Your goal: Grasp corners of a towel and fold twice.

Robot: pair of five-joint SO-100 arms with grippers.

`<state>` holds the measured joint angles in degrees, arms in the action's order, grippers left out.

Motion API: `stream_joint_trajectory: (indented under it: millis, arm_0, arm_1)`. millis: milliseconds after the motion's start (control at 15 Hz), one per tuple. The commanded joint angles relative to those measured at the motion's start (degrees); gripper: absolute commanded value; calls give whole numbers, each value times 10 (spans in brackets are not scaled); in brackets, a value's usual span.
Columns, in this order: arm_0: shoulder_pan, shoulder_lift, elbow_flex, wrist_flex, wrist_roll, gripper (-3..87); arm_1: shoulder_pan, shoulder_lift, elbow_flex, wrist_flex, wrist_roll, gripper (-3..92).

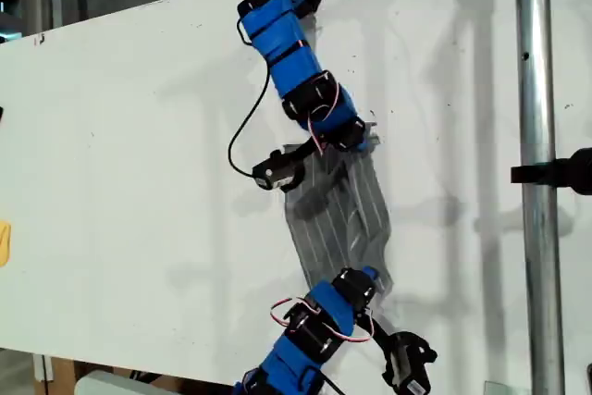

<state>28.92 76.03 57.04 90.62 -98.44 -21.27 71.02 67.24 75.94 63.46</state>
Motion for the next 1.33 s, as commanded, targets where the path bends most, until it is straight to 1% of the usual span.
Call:
stream_joint_trajectory:
  millis: [0, 133, 267, 400, 467, 533, 600, 800, 867, 933, 1067, 1133, 1267]
  arm_0:
    - [-79, 122, 75, 48, -2, -28]
    - [-155, 217, 199, 47, 23, -28]
    - [-236, 293, 289, 52, 69, -28]
    - [-293, 338, 318, 56, 106, -28]
    - [-301, 359, 320, 57, 113, -28]
    - [-300, 370, 322, 57, 111, -28]
    - [-287, 373, 329, 54, 98, -28]
    - [-207, 336, 330, 34, 18, -28]
    - [-182, 318, 308, 33, 0, -28]
    - [-160, 305, 274, 20, -3, -28]
    - [-106, 259, 180, 27, -2, -29]
    - [-78, 237, 150, 14, 3, -29]
    - [-33, 196, 116, -41, 40, -29]
  arm_1:
    - [114, 56, -5, 11, -103, -3]
    - [220, 58, -7, 18, -206, -3]
    - [319, 52, -26, 23, -306, -3]
    - [392, 52, -80, 31, -374, -3]
    - [405, 54, -116, 50, -388, -3]
    - [402, 69, -118, 54, -391, -3]
    - [381, 83, -90, 46, -384, -3]
    - [303, 73, 25, -28, -351, -3]
    - [295, 62, 34, -36, -348, -3]
    - [294, 62, 24, -25, -344, -3]
    - [259, 107, 11, 11, -320, -3]
    - [231, 134, 13, 31, -300, -3]
    - [145, 178, 27, 54, -250, -3]
